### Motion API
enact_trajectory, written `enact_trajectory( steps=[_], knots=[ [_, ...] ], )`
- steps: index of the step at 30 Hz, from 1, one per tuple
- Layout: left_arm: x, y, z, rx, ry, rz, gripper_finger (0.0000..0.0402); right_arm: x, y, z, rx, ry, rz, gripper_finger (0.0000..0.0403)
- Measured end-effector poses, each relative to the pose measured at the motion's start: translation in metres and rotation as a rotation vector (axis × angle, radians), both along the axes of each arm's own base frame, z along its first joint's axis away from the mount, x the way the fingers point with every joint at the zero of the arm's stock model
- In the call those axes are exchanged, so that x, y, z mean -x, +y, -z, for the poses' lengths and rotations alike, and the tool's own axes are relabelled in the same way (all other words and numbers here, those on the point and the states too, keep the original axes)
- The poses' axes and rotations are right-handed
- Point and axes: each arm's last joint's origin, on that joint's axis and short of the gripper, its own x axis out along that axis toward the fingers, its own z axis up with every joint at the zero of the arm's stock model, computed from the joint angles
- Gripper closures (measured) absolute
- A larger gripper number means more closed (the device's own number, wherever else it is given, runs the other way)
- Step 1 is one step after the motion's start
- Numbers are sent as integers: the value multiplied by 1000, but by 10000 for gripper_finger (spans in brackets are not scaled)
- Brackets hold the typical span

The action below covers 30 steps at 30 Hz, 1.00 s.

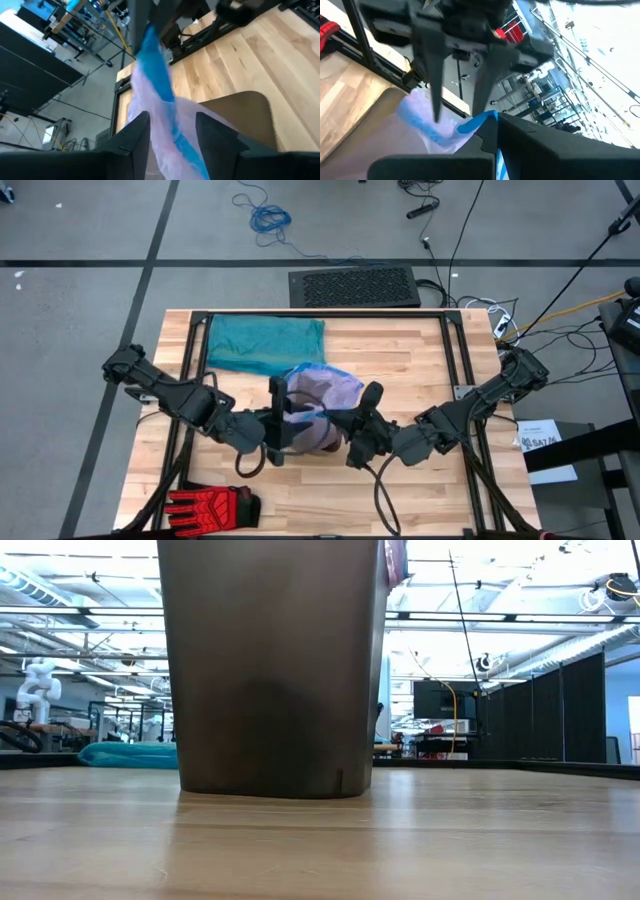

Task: Place trash/remove bag and relplace
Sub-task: Remove the trash bag from the trash bin and put it on the top right of the table

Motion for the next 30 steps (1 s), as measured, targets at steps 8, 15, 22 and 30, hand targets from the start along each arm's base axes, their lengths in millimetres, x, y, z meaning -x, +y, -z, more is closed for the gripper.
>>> enact_trajectory(
  steps=[8, 15, 22, 30],
  knots=[
    [3, -6, -9, 11, -90, -74, 235, -8, -17, 0, -19, -7, 54, 403],
    [-4, 9, -16, 21, -183, -228, 238, -11, -22, 0, -25, -10, 67, 403],
    [-8, 12, -16, 117, -186, -179, 238, -10, -22, 0, -38, -14, 67, 403],
    [-10, 11, -19, 143, -209, -161, 238, -11, -23, 1, -42, -13, 71, 403]
  ],
)
